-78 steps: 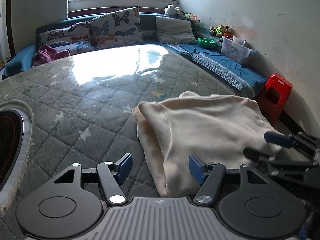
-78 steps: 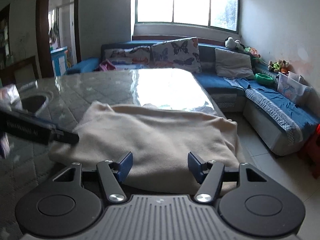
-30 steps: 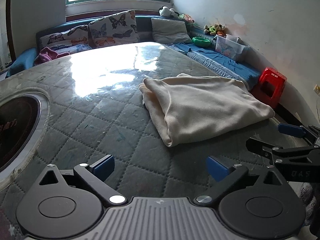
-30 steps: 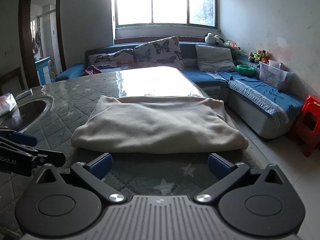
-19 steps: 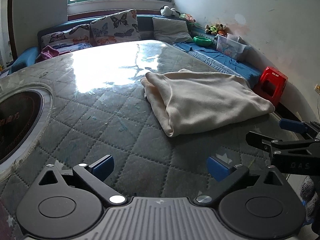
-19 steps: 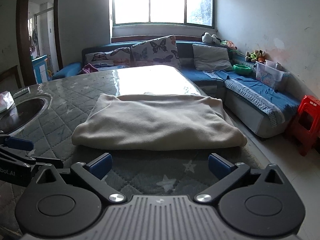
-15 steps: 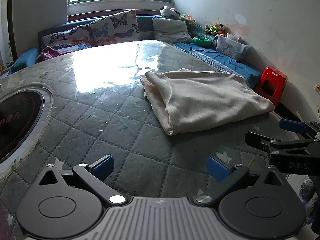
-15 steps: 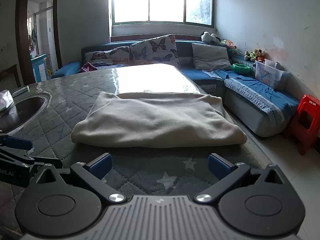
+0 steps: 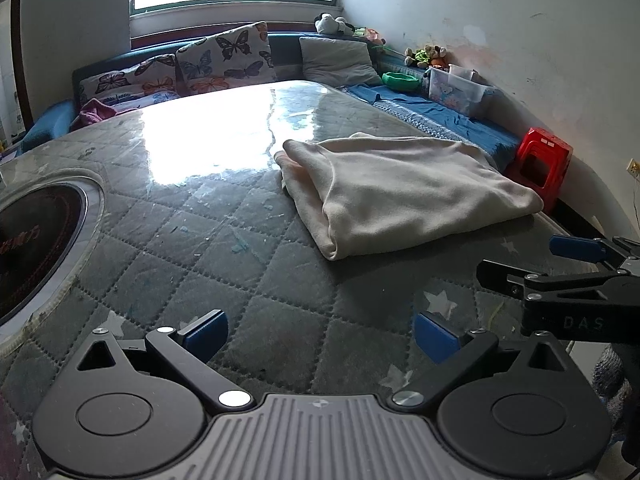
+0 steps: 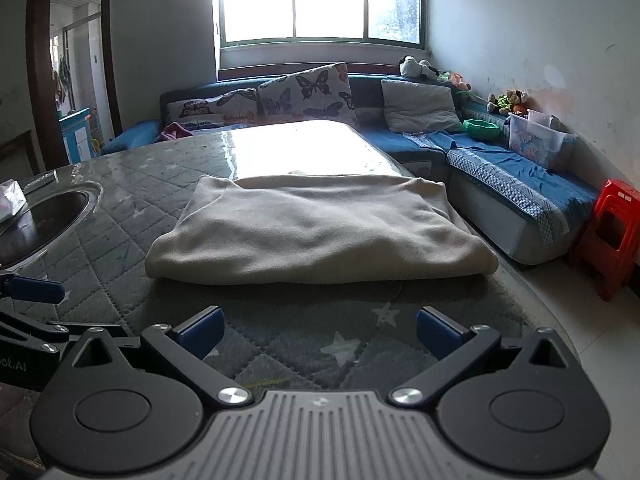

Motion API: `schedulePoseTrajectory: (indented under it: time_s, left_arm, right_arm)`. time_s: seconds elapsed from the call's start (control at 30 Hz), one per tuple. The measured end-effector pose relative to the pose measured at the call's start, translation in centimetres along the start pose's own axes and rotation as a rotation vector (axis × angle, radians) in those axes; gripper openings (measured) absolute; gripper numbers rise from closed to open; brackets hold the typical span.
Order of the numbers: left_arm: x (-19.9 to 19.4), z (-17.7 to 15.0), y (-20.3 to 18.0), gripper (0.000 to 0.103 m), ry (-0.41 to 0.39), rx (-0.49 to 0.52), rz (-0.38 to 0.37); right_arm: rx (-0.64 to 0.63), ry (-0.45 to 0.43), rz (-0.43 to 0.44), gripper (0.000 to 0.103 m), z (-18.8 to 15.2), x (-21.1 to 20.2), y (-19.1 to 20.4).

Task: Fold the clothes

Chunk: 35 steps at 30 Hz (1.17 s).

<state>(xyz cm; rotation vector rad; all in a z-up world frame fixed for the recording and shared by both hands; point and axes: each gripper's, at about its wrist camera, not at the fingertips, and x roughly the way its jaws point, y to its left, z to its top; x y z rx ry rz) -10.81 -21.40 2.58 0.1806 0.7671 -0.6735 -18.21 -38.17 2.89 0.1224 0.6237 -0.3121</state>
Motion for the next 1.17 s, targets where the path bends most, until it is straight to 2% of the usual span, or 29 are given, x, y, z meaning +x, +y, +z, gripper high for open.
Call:
schedulePoseTrajectory:
  time_s: [1.17]
  left_arm:
    - [0.33, 0.2, -0.59, 0.101, 0.008, 0.017, -0.013]
  right_arm:
    - [0.009, 0.023, 0.006, 0.103, -0.06, 0.88, 0.34]
